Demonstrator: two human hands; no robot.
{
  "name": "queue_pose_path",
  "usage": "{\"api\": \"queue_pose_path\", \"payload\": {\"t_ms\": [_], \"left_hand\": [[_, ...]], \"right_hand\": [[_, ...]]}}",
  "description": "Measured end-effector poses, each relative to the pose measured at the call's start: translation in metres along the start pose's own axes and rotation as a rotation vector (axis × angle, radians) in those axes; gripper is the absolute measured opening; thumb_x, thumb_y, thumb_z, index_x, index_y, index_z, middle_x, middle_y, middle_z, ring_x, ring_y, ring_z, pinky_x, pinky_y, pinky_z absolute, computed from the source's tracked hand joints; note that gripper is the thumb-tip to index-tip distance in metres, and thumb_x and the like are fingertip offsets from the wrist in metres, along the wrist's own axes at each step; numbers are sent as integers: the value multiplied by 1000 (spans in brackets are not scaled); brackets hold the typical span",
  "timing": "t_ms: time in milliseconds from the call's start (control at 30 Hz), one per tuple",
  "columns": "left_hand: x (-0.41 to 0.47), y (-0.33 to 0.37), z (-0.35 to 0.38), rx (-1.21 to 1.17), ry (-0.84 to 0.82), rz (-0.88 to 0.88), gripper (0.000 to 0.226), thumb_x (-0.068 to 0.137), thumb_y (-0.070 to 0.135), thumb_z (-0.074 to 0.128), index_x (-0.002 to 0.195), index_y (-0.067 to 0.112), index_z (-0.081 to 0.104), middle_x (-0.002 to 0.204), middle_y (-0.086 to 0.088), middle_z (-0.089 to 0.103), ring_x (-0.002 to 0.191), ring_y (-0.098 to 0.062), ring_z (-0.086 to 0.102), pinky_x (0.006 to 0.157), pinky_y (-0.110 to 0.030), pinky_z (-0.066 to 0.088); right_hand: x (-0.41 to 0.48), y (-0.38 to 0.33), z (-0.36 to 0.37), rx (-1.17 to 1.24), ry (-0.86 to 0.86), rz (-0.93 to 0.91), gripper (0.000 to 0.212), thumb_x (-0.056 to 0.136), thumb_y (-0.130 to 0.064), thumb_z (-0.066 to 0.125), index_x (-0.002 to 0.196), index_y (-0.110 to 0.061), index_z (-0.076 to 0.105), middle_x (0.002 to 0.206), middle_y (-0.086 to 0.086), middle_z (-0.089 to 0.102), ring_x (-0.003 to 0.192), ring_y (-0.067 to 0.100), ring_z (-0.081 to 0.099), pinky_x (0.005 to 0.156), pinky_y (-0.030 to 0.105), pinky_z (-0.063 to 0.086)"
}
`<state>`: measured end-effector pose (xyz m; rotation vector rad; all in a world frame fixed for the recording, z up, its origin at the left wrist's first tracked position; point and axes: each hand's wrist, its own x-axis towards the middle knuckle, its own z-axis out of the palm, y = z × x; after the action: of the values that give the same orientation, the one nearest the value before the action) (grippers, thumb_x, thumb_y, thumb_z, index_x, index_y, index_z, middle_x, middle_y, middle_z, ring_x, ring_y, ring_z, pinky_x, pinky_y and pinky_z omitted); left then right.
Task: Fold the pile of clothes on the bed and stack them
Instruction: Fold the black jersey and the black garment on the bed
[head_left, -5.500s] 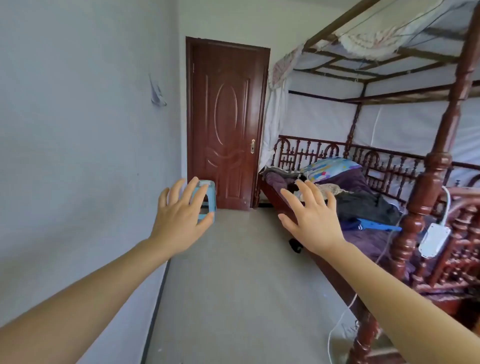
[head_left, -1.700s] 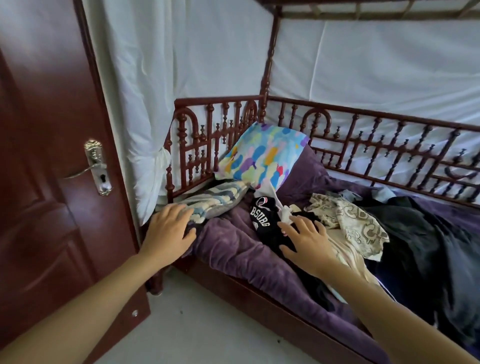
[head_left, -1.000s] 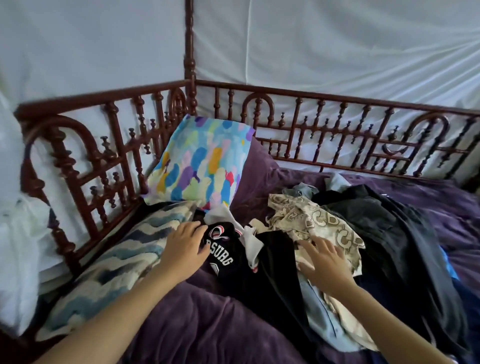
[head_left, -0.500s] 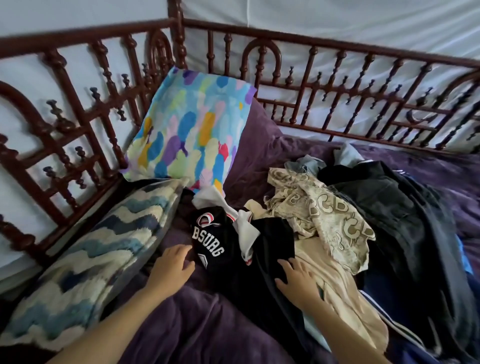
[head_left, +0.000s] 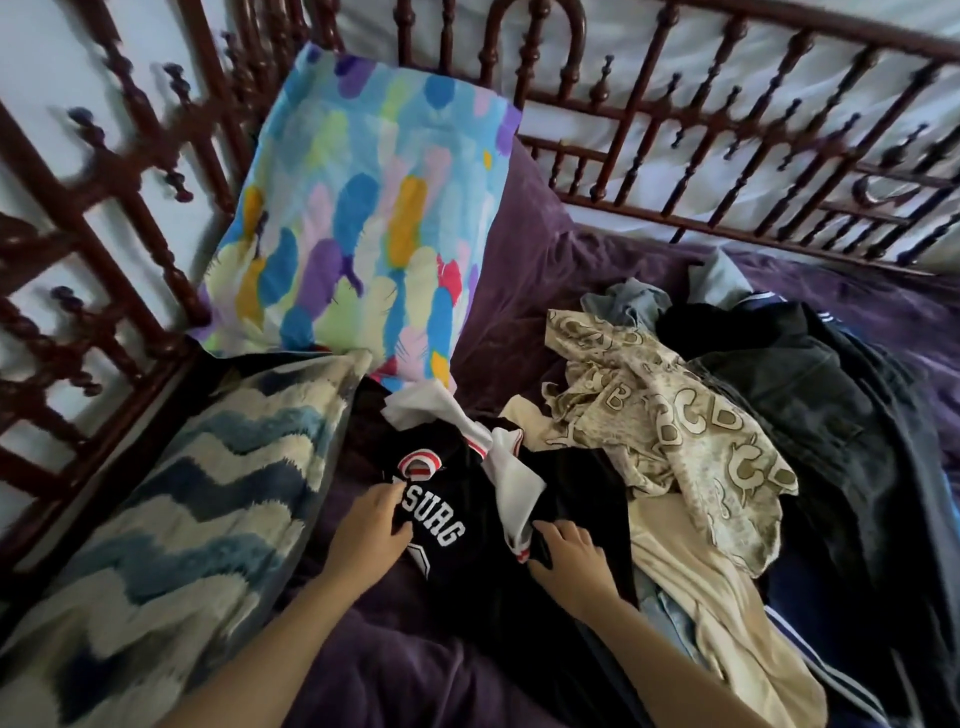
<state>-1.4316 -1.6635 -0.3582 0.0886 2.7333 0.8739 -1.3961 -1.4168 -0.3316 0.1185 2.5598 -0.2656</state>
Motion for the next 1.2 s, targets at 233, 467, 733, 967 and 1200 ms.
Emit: {"api": "queue_pose_path", "payload": {"t_ms": [233, 467, 733, 967, 1200], "left_hand": [[54, -2, 7, 37, -16, -20, 66, 86, 22, 64, 143, 9, 33, 144, -12, 37, 130, -29, 37, 102, -36, 38], [93, 15, 22, 84, -73, 16, 62, 88, 30, 61, 142, 13, 35, 141, -5, 43, 128, -25, 40, 100, -34, 39], [68, 5, 26, -96, -118, -206, 37, 92, 17, 55, 127, 6, 55, 110, -11, 64, 103, -24, 60, 84, -31, 46], [19, -5, 15, -239, -23, -301, 33, 89, 11, 59, 120, -1, 59, 111, -18, 66, 101, -28, 62, 83, -29, 44], [-16, 26, -31, -316, 135, -192, 36, 89, 6, 59, 123, -4, 57, 112, -21, 64, 102, -32, 60, 85, -30, 43]], "right_hand": [[37, -15, 28, 49, -126, 48, 60, 94, -37, 47, 146, -30, 19, 146, 4, 27, 135, 25, 29, 105, 37, 33], [63, -9, 33, 89, -101, 98, 62, 94, -37, 47, 147, -28, 17, 146, 6, 27, 133, 26, 32, 103, 36, 35], [67, -16, 42, 145, -122, 107, 61, 94, -33, 49, 147, -27, 19, 146, 6, 27, 132, 26, 33, 103, 36, 35], [38, -30, 47, 168, -102, 63, 64, 93, -34, 49, 147, -27, 17, 148, 5, 25, 134, 25, 31, 105, 36, 35], [6, -61, 19, 216, 99, -118, 68, 90, -34, 52, 148, -24, 18, 150, 3, 24, 136, 24, 28, 108, 36, 32]]}}
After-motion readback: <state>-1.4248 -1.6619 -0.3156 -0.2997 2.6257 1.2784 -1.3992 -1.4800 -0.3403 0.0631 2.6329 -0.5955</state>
